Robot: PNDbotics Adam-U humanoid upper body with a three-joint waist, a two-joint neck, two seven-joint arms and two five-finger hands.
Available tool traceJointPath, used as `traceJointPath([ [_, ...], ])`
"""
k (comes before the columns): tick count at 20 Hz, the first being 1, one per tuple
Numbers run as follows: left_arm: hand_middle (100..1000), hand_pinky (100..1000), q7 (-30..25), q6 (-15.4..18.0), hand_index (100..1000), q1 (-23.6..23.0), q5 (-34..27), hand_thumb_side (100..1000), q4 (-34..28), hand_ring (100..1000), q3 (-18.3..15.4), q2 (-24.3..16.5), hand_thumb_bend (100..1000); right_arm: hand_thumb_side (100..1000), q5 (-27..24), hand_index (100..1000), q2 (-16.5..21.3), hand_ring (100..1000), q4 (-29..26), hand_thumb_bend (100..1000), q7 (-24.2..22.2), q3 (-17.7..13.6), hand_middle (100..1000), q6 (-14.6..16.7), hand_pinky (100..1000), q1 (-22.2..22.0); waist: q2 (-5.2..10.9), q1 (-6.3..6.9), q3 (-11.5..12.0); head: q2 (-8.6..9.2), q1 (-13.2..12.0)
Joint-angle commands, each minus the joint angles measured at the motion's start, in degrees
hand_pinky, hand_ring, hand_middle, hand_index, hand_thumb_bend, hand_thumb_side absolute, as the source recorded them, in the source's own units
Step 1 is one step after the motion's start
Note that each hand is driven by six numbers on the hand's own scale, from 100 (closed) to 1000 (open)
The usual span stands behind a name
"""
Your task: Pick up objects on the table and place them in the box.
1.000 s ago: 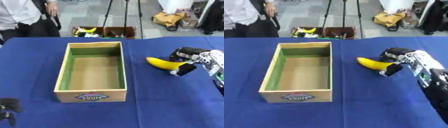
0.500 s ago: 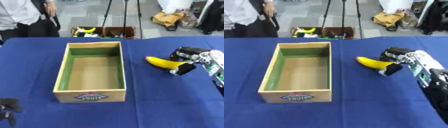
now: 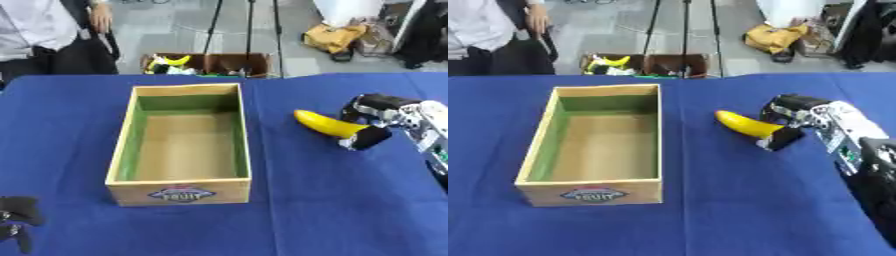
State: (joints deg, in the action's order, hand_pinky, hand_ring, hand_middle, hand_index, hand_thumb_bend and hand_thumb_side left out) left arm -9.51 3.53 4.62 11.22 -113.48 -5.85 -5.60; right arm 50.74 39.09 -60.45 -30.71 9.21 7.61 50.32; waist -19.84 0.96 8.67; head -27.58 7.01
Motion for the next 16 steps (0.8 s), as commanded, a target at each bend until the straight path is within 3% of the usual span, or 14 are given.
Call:
traceJointPath([
  [1,502,286,-0.2,0.1,662,0.3,0.3,1000,-1.1,527,0.0,-1.0,100,480,-0.4,672,1.5,735,-0.5,213,0.5,-0.6,575,0.0,585,0.7,1.01,0.02,-0.1,0.73,0.1],
  [16,503,286,-0.2,0.2,663,0.3,0.2,1000,-1.1,528,0.0,-1.1,100,493,-0.7,623,1.8,713,-0.8,130,2.8,-0.6,530,-0.4,554,1.0,1.13,0.05,0.0,0.61,0.1],
])
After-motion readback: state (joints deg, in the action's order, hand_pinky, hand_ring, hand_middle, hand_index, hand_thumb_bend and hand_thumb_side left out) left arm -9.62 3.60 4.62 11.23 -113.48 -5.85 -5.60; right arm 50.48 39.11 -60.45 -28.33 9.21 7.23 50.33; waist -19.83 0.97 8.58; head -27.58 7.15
